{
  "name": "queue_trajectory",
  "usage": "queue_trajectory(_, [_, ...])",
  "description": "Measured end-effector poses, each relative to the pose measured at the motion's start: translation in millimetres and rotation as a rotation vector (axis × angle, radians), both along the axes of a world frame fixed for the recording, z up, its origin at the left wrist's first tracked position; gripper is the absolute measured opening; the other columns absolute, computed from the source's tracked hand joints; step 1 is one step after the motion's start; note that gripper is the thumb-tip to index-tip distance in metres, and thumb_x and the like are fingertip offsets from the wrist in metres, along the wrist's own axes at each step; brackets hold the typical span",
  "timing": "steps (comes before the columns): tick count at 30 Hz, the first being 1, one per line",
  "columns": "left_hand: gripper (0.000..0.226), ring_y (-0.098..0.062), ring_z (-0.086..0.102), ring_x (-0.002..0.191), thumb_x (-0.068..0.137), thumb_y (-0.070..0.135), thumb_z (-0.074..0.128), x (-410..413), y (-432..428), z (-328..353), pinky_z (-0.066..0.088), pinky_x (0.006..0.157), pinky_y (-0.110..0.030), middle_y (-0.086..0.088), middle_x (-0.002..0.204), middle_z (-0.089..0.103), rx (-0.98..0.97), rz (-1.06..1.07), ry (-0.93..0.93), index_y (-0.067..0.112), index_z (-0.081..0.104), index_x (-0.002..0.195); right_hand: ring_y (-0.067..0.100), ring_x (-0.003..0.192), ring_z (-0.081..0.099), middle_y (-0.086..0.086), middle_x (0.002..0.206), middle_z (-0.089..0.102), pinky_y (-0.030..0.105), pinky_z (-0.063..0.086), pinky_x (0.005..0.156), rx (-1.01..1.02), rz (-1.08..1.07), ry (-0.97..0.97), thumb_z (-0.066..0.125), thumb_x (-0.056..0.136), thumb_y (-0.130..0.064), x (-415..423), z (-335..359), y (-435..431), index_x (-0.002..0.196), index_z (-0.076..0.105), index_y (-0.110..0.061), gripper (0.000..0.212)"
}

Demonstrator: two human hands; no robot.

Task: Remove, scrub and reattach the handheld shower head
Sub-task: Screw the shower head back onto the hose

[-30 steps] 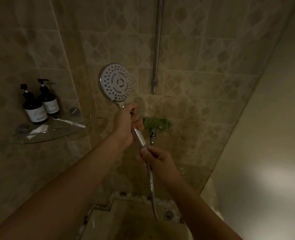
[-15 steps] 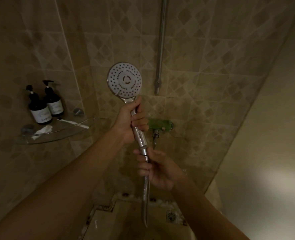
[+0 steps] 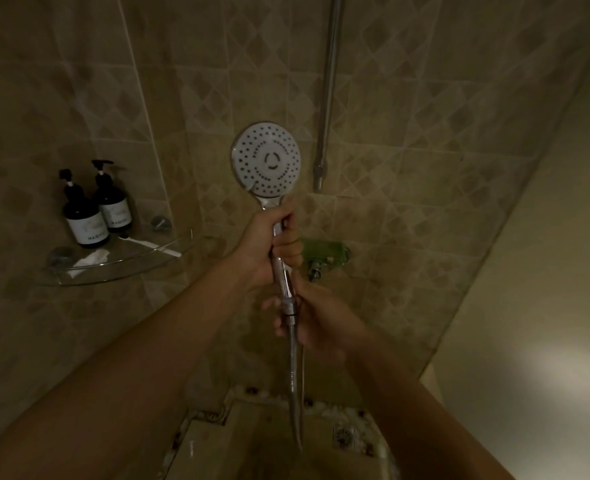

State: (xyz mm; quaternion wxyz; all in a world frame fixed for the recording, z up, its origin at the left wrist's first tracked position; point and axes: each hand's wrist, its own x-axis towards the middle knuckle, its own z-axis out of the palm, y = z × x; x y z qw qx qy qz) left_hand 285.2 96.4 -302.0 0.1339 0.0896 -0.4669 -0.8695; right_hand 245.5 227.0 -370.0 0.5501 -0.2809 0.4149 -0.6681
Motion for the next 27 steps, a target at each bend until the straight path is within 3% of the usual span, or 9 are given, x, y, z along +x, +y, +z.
queue_trajectory(5, [0.037,-0.011,0.043,0.044,0.095,0.041,0.054,-3,6,14,0.038,0.05,-0.028,0.0,0.055,0.046,-0.206,0.031,-0.036,0.013,0.05,0.07,0.017,0.054,0.041,0.005,0.067,0.055,0.031,0.036,0.054,-0.023,-0.074,0.129,0.057,0.089,-0.037,-3,12,0,0.08,0.058,-0.011,0.028])
queue_trajectory(8, [0.055,-0.017,0.063,0.061,0.084,0.065,0.051,1,7,7,0.054,0.057,-0.026,-0.007,0.073,0.063,-0.295,0.1,-0.067,0.01,0.06,0.088,0.015,0.053,0.041,0.004,0.066,0.05,0.028,0.035,0.053,-0.06,-0.143,0.119,0.052,0.098,-0.03,-6,20,1,0.082,0.053,-0.01,0.027])
queue_trajectory(10, [0.07,-0.02,0.063,0.06,0.078,0.077,0.042,5,11,-15,0.053,0.055,-0.029,-0.008,0.07,0.064,-0.231,-0.016,-0.133,0.011,0.061,0.092,0.017,0.055,0.038,0.007,0.068,0.045,0.029,0.031,0.054,-0.084,-0.203,0.099,0.045,0.104,-0.027,-12,26,0,0.084,0.052,-0.009,0.028])
queue_trajectory(12, [0.069,-0.014,0.049,0.047,0.077,0.082,0.041,5,18,-37,0.043,0.048,-0.025,-0.003,0.058,0.051,-0.111,-0.108,-0.161,0.015,0.056,0.079,0.018,0.056,0.034,0.008,0.069,0.039,0.028,0.031,0.052,-0.087,-0.235,0.079,0.042,0.105,-0.028,-16,33,-3,0.083,0.05,-0.009,0.03])
queue_trajectory(14, [0.066,-0.011,0.046,0.043,0.071,0.085,0.047,0,19,-48,0.045,0.047,-0.023,0.002,0.051,0.044,-0.056,-0.083,-0.183,0.02,0.054,0.065,0.015,0.054,0.038,0.008,0.068,0.038,0.025,0.035,0.049,-0.079,-0.257,0.048,0.042,0.105,-0.031,-20,39,-5,0.08,0.049,-0.01,0.033])
queue_trajectory(18, [0.073,-0.018,0.058,0.06,0.064,0.092,0.046,-5,24,-63,0.052,0.057,-0.034,-0.006,0.069,0.059,-0.353,-0.022,-0.183,0.024,0.067,0.082,0.017,0.057,0.041,0.009,0.07,0.041,0.028,0.04,0.054,-0.152,-0.299,0.022,0.04,0.106,-0.033,-34,45,-4,0.08,0.05,-0.01,0.036])
queue_trajectory(23, [0.046,-0.005,0.042,0.045,0.077,0.083,0.046,-5,33,-67,0.035,0.044,-0.026,0.006,0.052,0.042,-0.703,0.169,-0.067,0.04,0.062,0.076,0.019,0.068,0.043,0.009,0.076,0.043,0.031,0.04,0.069,-0.227,-0.321,-0.058,0.039,0.105,-0.032,-41,57,-5,0.085,0.049,-0.01,0.032])
queue_trajectory(25, [0.023,0.002,0.051,0.048,0.088,0.063,0.05,-7,35,-61,0.04,0.047,-0.019,0.005,0.054,0.049,-0.749,0.215,-0.012,0.043,0.062,0.087,0.018,0.067,0.045,0.009,0.076,0.044,0.03,0.043,0.069,-0.249,-0.316,-0.042,0.04,0.105,-0.03,-43,60,-6,0.086,0.049,-0.009,0.03])
queue_trajectory(27, [0.02,0.003,0.053,0.049,0.093,0.046,0.049,-10,35,-57,0.041,0.046,-0.016,0.014,0.057,0.058,-0.743,0.245,0.014,0.031,0.06,0.099,0.021,0.07,0.05,0.011,0.08,0.05,0.032,0.048,0.069,-0.236,-0.321,0.027,0.041,0.104,-0.029,-47,64,-6,0.089,0.05,-0.008,0.028])
